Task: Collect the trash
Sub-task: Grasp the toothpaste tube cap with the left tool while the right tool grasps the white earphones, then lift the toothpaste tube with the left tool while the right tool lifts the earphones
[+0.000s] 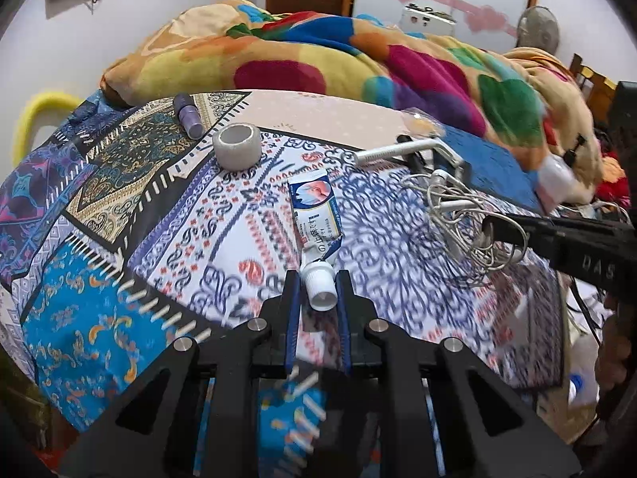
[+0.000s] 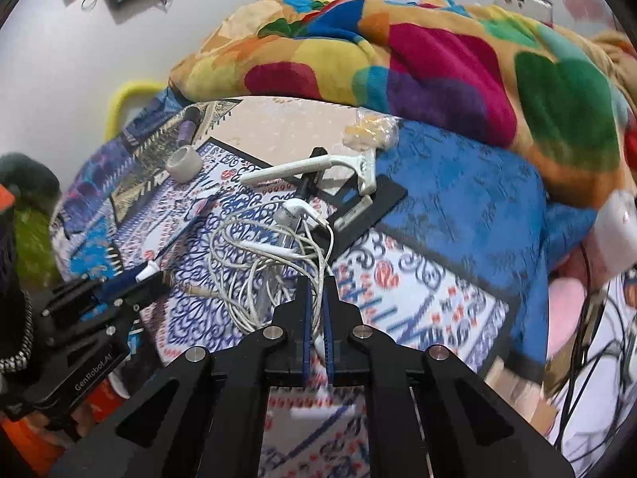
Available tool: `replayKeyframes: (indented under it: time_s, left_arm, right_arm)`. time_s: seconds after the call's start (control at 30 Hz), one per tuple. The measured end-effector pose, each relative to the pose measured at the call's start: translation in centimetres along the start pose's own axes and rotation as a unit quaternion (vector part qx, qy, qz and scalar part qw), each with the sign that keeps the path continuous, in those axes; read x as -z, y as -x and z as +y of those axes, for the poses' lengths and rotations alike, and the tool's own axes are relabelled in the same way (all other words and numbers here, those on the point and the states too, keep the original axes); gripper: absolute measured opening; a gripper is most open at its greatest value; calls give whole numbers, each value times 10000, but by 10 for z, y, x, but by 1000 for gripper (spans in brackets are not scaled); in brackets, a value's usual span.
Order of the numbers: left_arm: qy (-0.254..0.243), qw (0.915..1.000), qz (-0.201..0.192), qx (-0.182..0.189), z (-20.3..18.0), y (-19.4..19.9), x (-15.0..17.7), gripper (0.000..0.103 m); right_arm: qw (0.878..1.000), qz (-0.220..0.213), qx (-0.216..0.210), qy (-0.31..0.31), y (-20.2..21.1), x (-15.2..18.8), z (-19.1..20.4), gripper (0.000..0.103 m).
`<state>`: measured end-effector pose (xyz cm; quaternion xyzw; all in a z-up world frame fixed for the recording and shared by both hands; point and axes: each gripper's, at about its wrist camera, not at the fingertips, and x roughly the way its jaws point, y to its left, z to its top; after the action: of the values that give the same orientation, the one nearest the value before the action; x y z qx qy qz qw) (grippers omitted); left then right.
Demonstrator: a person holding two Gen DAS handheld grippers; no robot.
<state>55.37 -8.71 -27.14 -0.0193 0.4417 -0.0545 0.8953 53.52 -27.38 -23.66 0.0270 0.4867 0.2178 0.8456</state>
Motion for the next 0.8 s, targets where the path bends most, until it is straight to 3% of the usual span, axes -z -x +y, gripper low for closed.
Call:
replayKeyframes:
  time_s: [0.2, 0.53, 0.6, 0.73, 0.8]
  left_arm:
    - [42, 9995, 209, 223, 3, 14, 17, 16]
    - [-162, 9991, 368, 161, -2, 30, 41, 17]
    - [-173, 9989, 406, 163, -2, 30, 40, 17]
    - [-177, 9987, 434, 184, -2, 29, 39, 18]
    - [-215, 9988, 409, 166, -2, 28, 39, 18]
  right_arm:
    - [9999, 51, 56, 68, 21, 22, 6, 5]
    - [9979, 354, 289, 450, 28, 49, 26, 6]
    - [9972, 459, 271, 516, 29, 50, 27, 15]
    - [9984, 101, 54, 551, 46, 47, 30, 59]
    - [9977, -66, -3, 668, 52, 44, 35, 67]
